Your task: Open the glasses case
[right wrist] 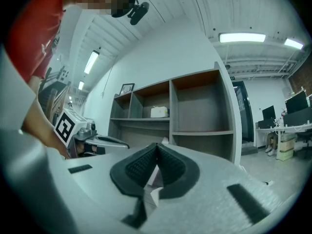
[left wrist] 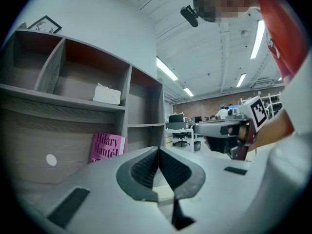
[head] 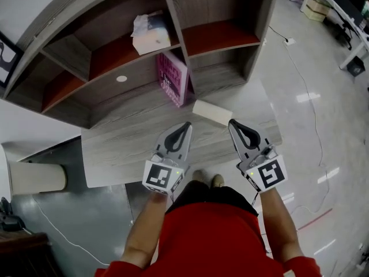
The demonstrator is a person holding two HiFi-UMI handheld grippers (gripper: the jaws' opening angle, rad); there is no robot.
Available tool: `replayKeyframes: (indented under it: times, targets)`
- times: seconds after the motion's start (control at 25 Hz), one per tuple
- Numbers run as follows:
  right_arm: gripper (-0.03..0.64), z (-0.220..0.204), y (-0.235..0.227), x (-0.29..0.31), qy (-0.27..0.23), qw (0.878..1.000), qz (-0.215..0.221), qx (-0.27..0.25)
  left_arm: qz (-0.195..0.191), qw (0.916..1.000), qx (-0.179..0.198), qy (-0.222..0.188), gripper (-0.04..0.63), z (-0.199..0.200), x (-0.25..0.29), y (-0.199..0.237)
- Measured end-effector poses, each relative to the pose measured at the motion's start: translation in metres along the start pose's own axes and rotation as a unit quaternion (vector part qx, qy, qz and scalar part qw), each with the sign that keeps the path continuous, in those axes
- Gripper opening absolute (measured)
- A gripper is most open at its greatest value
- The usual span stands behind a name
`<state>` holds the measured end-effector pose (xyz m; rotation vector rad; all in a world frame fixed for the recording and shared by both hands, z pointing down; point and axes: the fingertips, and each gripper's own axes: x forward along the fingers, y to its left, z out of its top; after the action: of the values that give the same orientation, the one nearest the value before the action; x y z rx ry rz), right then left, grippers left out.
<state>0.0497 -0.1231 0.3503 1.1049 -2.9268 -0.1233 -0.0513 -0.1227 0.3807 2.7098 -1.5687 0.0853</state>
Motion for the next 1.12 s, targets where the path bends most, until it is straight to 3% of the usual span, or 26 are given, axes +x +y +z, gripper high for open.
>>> replayKeyframes:
  times: [0.6,0.92,1.12]
  targets:
    - [0.005,-0.065,-0.033,0.05,0.093,0.995,-0.033,-0.023,-0.019,0.9963,-0.006,0.084,0.011,-0.087,0.049,0.052]
    - [0.038,-0.099,-0.04,0.062,0.137,0.99,-0.004,-0.015,-0.024,0.987,-0.023,0.157,0.014,-0.124,0.063,0.058]
    - [0.072,-0.129,-0.045,0.064,0.165,0.986,0.014,-0.004,-0.033,0.978,-0.028,0.204,0.097,-0.146,0.071,0.055]
